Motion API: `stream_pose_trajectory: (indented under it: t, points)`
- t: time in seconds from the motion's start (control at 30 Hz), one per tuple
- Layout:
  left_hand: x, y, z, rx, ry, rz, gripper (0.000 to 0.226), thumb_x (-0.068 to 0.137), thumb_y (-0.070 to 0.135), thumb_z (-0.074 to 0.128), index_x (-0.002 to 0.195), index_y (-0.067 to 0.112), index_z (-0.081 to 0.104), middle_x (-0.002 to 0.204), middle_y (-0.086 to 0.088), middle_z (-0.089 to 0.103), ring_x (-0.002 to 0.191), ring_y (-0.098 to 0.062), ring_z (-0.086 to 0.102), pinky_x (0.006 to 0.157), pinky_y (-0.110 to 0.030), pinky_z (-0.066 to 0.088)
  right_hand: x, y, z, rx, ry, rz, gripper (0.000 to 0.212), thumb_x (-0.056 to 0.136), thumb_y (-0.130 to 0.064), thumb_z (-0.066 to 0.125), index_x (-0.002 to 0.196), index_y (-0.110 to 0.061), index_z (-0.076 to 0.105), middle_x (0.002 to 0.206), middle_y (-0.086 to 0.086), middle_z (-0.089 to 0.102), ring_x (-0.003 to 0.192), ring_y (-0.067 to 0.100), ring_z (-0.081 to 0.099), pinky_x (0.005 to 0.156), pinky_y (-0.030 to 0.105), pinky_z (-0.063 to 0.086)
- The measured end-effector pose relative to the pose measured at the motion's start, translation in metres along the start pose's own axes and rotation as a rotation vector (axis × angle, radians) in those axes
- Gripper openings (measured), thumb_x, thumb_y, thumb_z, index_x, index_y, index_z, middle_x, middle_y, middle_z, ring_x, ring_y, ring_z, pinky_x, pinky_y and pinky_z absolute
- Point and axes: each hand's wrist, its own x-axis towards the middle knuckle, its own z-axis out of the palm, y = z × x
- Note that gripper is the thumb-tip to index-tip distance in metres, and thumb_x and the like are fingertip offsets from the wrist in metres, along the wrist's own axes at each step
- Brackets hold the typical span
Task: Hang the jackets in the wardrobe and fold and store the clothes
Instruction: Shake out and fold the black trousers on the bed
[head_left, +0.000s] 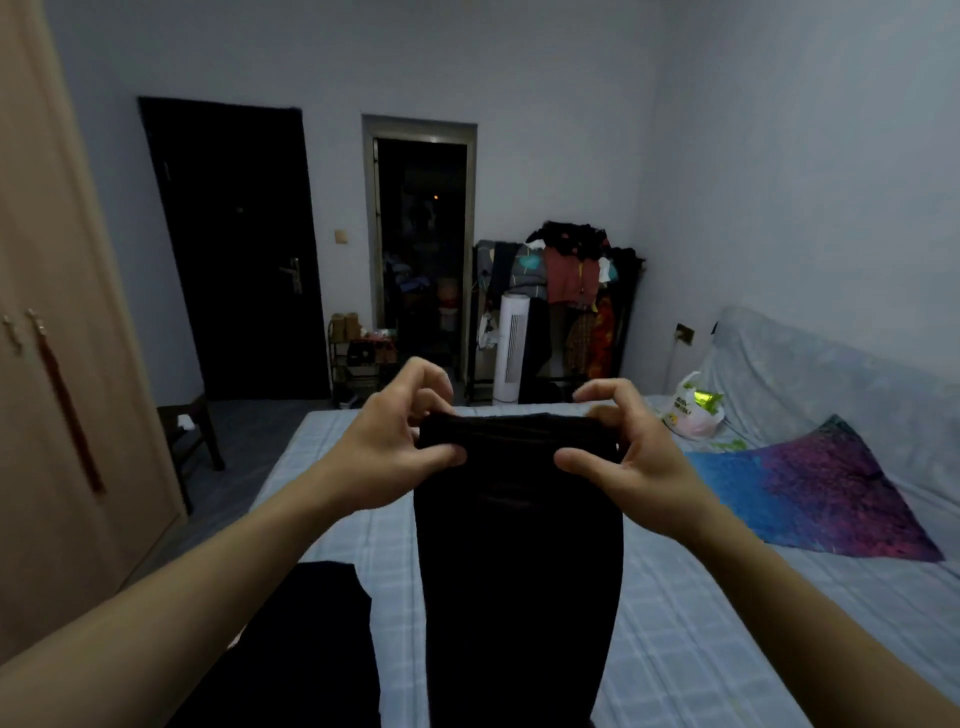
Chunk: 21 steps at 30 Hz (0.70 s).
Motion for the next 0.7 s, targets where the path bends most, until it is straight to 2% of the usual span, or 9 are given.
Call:
stream_pose_trajectory:
  t: [0.07, 0.13, 0.23, 0.3, 0.47, 0.6, 0.7]
  points:
    - [0.005, 0.014, -0.008, -0.064, 0.06, 0.015, 0.047, 0.078, -0.003, 0.078, 0.107, 0.016, 0.047, 0.09, -0.009, 0.069, 0.085, -0.021, 0.07, 0.07, -0.028, 0.059, 0.005, -0.019, -0.004, 0.043, 0.023, 0.009, 0.042, 0.081, -0.025, 0.08, 0.117, -0.026, 0.059, 0.105, 0.002, 0.068, 0.1, 0.02, 0.068, 0.086, 0.039, 0.058]
    - [0.008, 0.028, -0.014, -0.105, 0.117, 0.038, 0.047, 0.079, -0.003, 0.078, 0.109, 0.015, 0.047, 0.089, -0.011, 0.069, 0.083, -0.022, 0.07, 0.068, -0.026, 0.058, 0.005, -0.035, -0.005, 0.232, 0.033, 0.065, 0.037, 0.078, -0.021, 0.078, 0.112, -0.016, 0.065, 0.105, 0.008, 0.072, 0.1, 0.026, 0.07, 0.083, 0.036, 0.059]
    - [0.008, 0.05, -0.021, -0.124, 0.142, 0.06, 0.045, 0.08, -0.001, 0.077, 0.109, 0.017, 0.046, 0.089, -0.013, 0.069, 0.082, -0.025, 0.072, 0.072, -0.04, 0.063, -0.006, -0.049, -0.008, 0.424, -0.046, 0.123, 0.047, 0.072, -0.01, 0.079, 0.116, -0.011, 0.062, 0.11, 0.014, 0.071, 0.101, 0.028, 0.071, 0.08, 0.033, 0.058]
    - [0.006, 0.062, -0.025, -0.113, 0.141, 0.059, 0.046, 0.08, 0.001, 0.077, 0.109, 0.019, 0.047, 0.09, -0.013, 0.07, 0.082, -0.026, 0.073, 0.072, -0.045, 0.063, -0.013, -0.055, -0.011, 0.406, -0.065, 0.129, 0.052, 0.069, -0.004, 0.081, 0.117, -0.009, 0.06, 0.112, 0.014, 0.07, 0.102, 0.026, 0.07, 0.08, 0.032, 0.058]
    - [-0.002, 0.099, -0.028, -0.057, 0.144, 0.03, 0.047, 0.079, 0.004, 0.08, 0.111, 0.02, 0.049, 0.094, -0.014, 0.07, 0.081, -0.031, 0.073, 0.072, -0.051, 0.061, -0.016, -0.069, -0.017, 0.388, 0.034, 0.072, 0.047, 0.072, -0.001, 0.081, 0.113, -0.01, 0.062, 0.108, 0.011, 0.072, 0.102, 0.025, 0.07, 0.084, 0.037, 0.059]
    - [-0.005, 0.134, -0.029, -0.069, 0.235, 0.006, 0.054, 0.074, 0.015, 0.087, 0.117, 0.022, 0.055, 0.097, -0.013, 0.072, 0.083, -0.026, 0.074, 0.074, -0.039, 0.061, -0.009, -0.09, -0.035, 0.417, 0.093, -0.041, 0.043, 0.074, 0.003, 0.079, 0.11, -0.014, 0.062, 0.101, 0.004, 0.074, 0.098, 0.021, 0.071, 0.078, 0.03, 0.058]
    - [-0.013, 0.159, -0.025, -0.167, 0.199, -0.074, 0.065, 0.062, 0.024, 0.094, 0.117, 0.016, 0.06, 0.101, -0.01, 0.074, 0.092, -0.024, 0.074, 0.077, -0.034, 0.061, -0.005, -0.111, -0.063, 0.446, 0.11, -0.115, 0.043, 0.076, 0.004, 0.077, 0.111, -0.015, 0.062, 0.099, 0.002, 0.074, 0.096, 0.019, 0.072, 0.076, 0.028, 0.058]
